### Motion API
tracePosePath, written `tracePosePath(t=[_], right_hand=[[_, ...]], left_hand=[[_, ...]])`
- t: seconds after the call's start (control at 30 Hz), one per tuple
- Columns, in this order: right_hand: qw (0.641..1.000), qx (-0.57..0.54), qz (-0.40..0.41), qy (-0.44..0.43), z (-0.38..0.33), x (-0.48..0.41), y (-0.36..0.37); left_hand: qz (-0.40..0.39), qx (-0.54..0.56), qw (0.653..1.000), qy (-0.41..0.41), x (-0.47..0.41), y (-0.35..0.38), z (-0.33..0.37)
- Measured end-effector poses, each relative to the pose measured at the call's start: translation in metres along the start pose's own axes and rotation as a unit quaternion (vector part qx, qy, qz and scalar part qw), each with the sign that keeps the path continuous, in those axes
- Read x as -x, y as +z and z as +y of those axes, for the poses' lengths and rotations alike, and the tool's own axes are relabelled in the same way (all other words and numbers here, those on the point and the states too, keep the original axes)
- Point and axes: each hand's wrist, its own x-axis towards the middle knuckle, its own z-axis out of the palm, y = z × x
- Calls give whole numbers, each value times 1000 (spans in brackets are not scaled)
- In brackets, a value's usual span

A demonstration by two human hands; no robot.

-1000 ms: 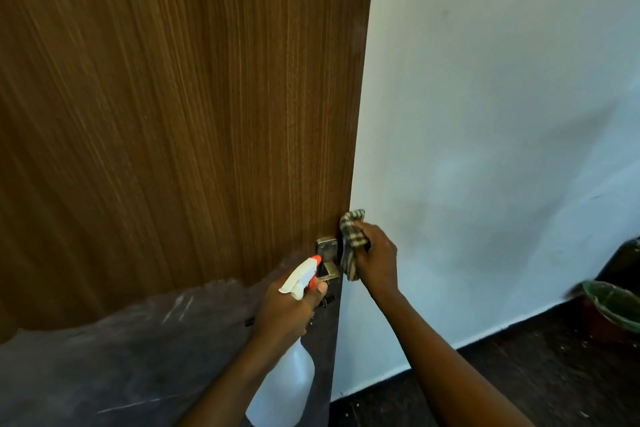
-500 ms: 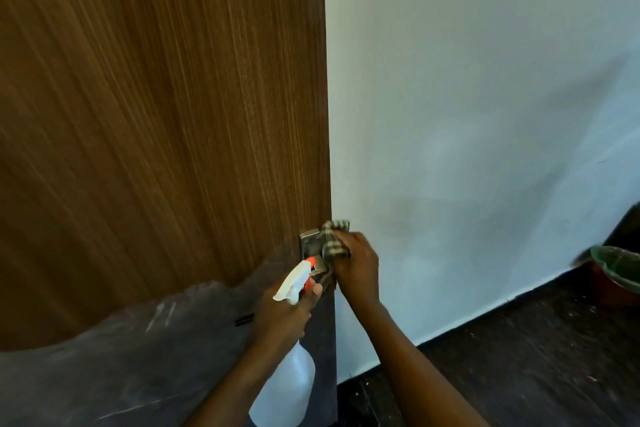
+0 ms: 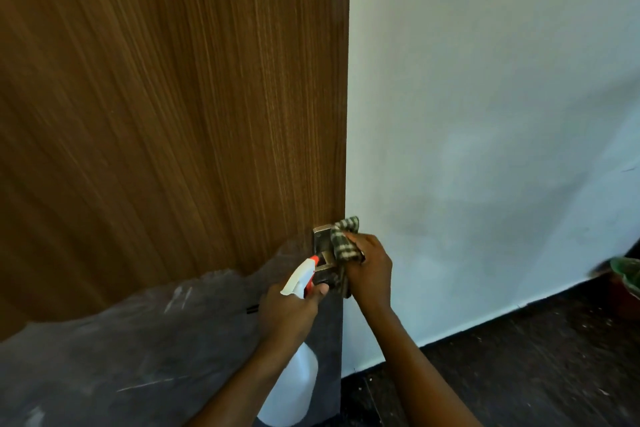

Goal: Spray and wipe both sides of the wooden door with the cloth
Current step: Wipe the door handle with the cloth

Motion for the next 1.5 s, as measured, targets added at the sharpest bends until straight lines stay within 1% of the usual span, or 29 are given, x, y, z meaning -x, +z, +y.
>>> tracePosePath(t=[0.07, 0.17, 0.23, 0.3, 0.37, 0.4, 0.43, 0.47, 0.5, 0.53, 0.63, 0.7, 0.73, 0.77, 0.8, 0.87, 0.9, 0.93, 0.97, 1.03, 1.07, 1.1, 1.2, 1.27, 1.3, 1.37, 1.43, 1.5], right_hand=[[999, 23, -7, -35, -8, -5, -2], [998, 66, -13, -8, -4, -1, 0], [995, 90, -17, -35, -7, 1, 6], [981, 141, -52, -120, -16, 2, 14], [943, 210, -85, -243, -18, 1, 22], [923, 239, -103, -283, -18, 3, 22], [906, 264, -124, -307, -19, 4, 19], [897, 280, -134, -315, -19, 3, 14], [896, 286, -137, -311, -17, -1, 9], [903, 280, -130, -300, -13, -6, 4], [946, 224, -70, -223, -7, -9, -4], [964, 198, -39, -171, -10, -5, 3], [969, 185, -30, -161, -14, -2, 9], [970, 172, -26, -170, -20, 2, 13], [966, 165, -33, -197, -25, 4, 17], [940, 196, -77, -267, -29, 6, 20], [930, 220, -98, -277, -25, 5, 19], [933, 226, -112, -258, -18, 4, 16], [946, 212, -114, -217, -11, 4, 11], [978, 173, -71, -98, 4, 6, -4], [982, 175, -55, -43, 15, 6, -10], [982, 183, -49, -6, 23, 9, -18], [982, 181, -57, 26, 45, 17, -34], [985, 164, -19, 57, 45, 24, -42], [985, 151, 7, 86, 42, 27, -44], [987, 132, 40, 82, 34, 30, -45], [992, 103, 49, 50, 16, 26, -42], [997, 75, 27, 8, -4, 18, -30]], left_hand=[[-1, 38, 999, -13, -3, -1, 1], [0, 65, 998, -7, -6, -4, -1], [8, 85, 996, -5, -7, -7, -5], [20, 97, 995, -12, -6, -9, -8], [29, 109, 993, -23, -7, -9, -11], [27, 111, 993, -30, -6, -10, -12], [23, 110, 993, -35, -5, -10, -12], [21, 109, 993, -39, -4, -9, -13], [19, 109, 993, -43, -3, -10, -13], [19, 111, 993, -45, -3, -10, -13], [13, 124, 991, -44, -1, -13, -14], [8, 117, 992, -37, 0, -12, -12], [9, 114, 993, -33, 2, -11, -11], [14, 113, 993, -31, 4, -10, -9], [17, 110, 993, -26, 5, -9, -8], [8, 101, 995, -23, 9, -8, -6], [3, 101, 995, -26, 10, -7, -7], [4, 102, 994, -32, 11, -6, -8], [3, 107, 994, -36, 11, -6, -9], [-10, 105, 994, -29, 11, -4, -11], [-19, 93, 995, -26, 12, -2, -12], [-24, 81, 996, -28, 14, -1, -13], [-8, 61, 998, -20, 15, 3, -10], [-12, 64, 998, -24, 12, 5, -7], [-18, 67, 997, -26, 10, 6, -6], [-13, 64, 998, -24, 10, 7, -4], [-12, 72, 997, -33, 10, 10, -6], [-18, 85, 995, -46, 11, 12, -9]])
